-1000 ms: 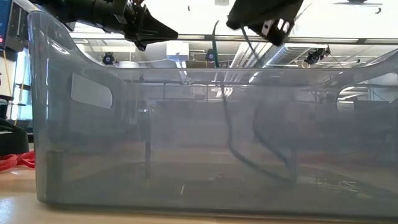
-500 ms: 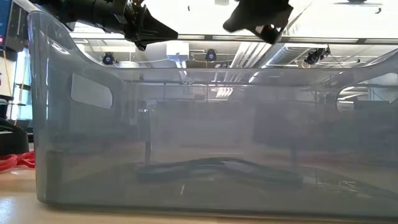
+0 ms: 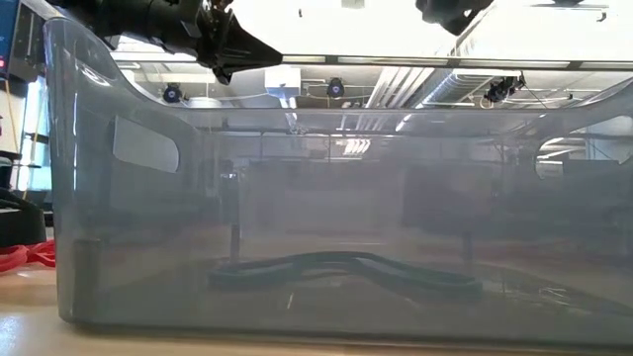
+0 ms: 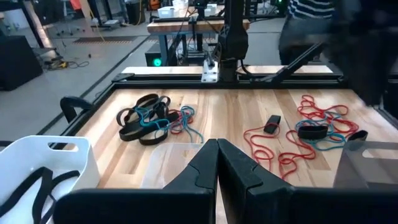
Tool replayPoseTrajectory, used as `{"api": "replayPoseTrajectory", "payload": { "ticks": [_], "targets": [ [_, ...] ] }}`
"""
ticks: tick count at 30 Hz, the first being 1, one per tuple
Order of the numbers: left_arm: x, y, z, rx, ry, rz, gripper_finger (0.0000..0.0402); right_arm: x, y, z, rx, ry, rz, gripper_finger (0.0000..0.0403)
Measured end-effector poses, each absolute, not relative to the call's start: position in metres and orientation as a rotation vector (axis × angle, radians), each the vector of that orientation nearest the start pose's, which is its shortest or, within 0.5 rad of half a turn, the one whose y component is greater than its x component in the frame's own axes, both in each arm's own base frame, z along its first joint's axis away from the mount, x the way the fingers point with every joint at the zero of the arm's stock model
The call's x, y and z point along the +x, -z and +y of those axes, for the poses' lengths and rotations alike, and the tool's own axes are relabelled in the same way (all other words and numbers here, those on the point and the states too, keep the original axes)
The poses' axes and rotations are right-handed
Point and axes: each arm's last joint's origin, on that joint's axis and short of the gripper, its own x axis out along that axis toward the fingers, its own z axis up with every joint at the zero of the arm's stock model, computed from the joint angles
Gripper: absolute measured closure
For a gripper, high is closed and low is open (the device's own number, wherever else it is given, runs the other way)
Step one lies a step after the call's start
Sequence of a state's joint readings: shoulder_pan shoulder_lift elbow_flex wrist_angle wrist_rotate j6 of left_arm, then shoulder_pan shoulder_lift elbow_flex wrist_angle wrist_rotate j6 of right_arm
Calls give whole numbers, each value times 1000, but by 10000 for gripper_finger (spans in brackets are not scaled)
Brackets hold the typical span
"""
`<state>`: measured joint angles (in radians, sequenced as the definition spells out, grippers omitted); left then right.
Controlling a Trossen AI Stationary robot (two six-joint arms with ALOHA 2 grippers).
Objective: Sort rubber bands into baskets
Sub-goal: Put the black rubber band into the white bin
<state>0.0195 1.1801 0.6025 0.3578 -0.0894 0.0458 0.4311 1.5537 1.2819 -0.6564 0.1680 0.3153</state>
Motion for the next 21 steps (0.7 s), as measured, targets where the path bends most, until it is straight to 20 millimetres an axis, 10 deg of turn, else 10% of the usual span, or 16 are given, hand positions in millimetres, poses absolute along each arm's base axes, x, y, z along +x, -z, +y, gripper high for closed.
{"api": "replayPoseTrajectory", "payload": {
  "ticks": [21],
  "targets": [
    [252, -244, 9, 52, -111, 215, 402, 274, -242, 25, 32, -63, 796, 403]
  ]
}}
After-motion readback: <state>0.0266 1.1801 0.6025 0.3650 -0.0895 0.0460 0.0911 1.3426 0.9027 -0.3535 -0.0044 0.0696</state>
